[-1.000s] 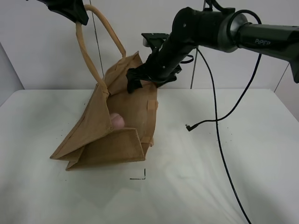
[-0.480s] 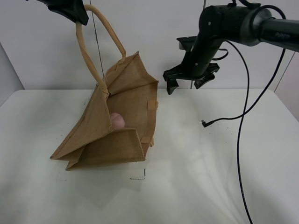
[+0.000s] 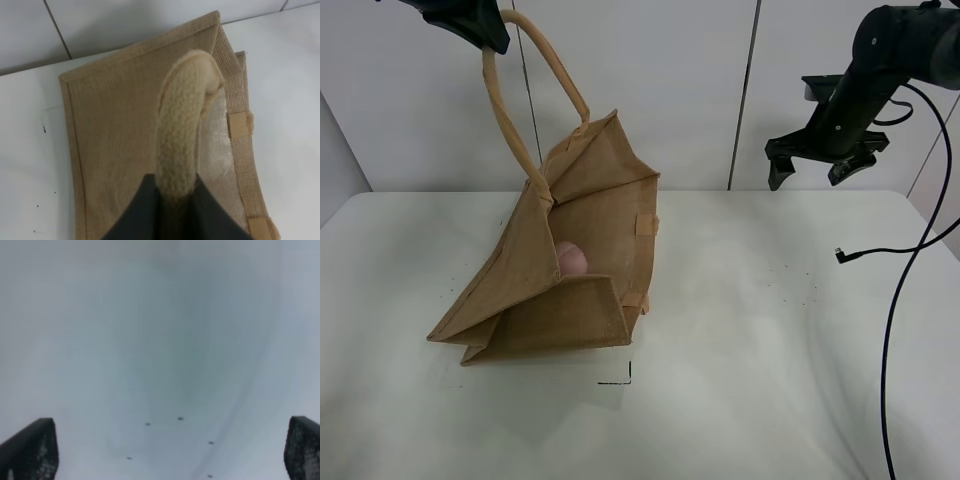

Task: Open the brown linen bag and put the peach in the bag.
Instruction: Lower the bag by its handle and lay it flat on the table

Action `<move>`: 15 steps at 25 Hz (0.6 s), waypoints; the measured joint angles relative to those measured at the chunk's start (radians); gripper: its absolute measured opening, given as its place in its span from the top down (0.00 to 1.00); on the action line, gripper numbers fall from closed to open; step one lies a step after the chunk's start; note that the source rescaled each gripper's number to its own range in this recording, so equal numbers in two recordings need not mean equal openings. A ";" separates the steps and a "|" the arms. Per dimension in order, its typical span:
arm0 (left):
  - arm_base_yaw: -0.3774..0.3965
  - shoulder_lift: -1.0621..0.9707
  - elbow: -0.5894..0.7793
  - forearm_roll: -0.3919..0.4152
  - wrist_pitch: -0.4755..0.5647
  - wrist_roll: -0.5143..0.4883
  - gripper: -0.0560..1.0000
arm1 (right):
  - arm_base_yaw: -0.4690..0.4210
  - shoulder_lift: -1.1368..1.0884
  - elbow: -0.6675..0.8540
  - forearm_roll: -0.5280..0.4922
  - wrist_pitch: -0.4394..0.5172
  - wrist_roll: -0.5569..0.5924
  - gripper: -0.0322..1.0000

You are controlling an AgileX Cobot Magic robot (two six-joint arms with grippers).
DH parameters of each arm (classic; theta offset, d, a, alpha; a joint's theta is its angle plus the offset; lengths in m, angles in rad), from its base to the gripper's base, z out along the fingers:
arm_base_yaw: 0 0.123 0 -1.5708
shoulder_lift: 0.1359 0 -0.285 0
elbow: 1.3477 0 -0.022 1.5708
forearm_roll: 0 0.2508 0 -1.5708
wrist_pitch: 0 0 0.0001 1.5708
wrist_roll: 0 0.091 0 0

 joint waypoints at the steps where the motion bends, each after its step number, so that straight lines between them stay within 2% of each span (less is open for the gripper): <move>1: 0.000 0.000 0.000 0.000 0.000 0.000 0.95 | -0.015 0.000 0.000 0.000 0.001 -0.002 0.00; 7: 0.000 0.000 0.000 0.000 0.000 0.000 0.95 | -0.057 0.000 0.000 -0.003 0.026 -0.005 0.00; 15: 0.000 0.000 0.000 0.000 0.000 0.000 0.95 | -0.056 -0.020 0.001 0.005 0.132 -0.009 0.00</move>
